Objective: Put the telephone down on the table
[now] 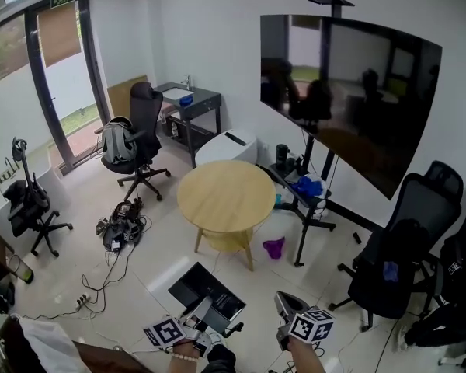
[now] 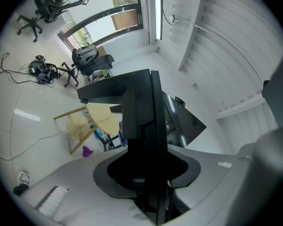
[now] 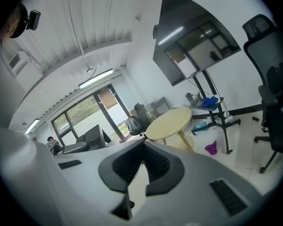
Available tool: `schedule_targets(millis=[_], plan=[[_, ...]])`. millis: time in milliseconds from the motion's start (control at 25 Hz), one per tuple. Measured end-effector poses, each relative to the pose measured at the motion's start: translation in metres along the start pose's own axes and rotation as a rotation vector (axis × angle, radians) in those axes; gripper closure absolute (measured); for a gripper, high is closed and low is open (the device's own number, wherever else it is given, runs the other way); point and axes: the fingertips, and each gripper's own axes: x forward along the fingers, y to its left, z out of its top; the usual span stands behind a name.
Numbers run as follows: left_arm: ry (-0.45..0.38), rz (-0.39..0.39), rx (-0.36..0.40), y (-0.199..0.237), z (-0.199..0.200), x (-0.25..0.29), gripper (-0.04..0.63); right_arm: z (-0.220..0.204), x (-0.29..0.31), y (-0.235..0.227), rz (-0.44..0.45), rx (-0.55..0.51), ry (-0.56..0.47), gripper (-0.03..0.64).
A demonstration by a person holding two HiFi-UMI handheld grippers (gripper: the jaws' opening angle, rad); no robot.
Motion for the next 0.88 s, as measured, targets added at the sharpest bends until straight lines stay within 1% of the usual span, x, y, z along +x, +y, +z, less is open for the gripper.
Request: schedule_targets(millis=[320, 520, 680, 880], plan=[[0.016, -0.017, 0.016, 0.025, 0.067, 0.051, 0.422, 0.043, 0.091, 0.002, -0.001, -0.007, -0.008, 0.614], [0.021, -0.017, 0.021, 0.045, 0.109, 0.066, 0.421, 0.055, 0.142, 0.011, 0.000, -0.006, -0.002, 0.614], [0.017, -0.013, 0.014, 0.063, 0.133, 0.073, 0.422, 0.064, 0.171, 0.017, -0.002, -0.017, -0.002, 0.614], [0.024, -0.007, 0.008, 0.078, 0.152, 0.081, 0.422, 0.066, 0.189, 0.016, -0.019, -0.018, 0.001, 0.614]])
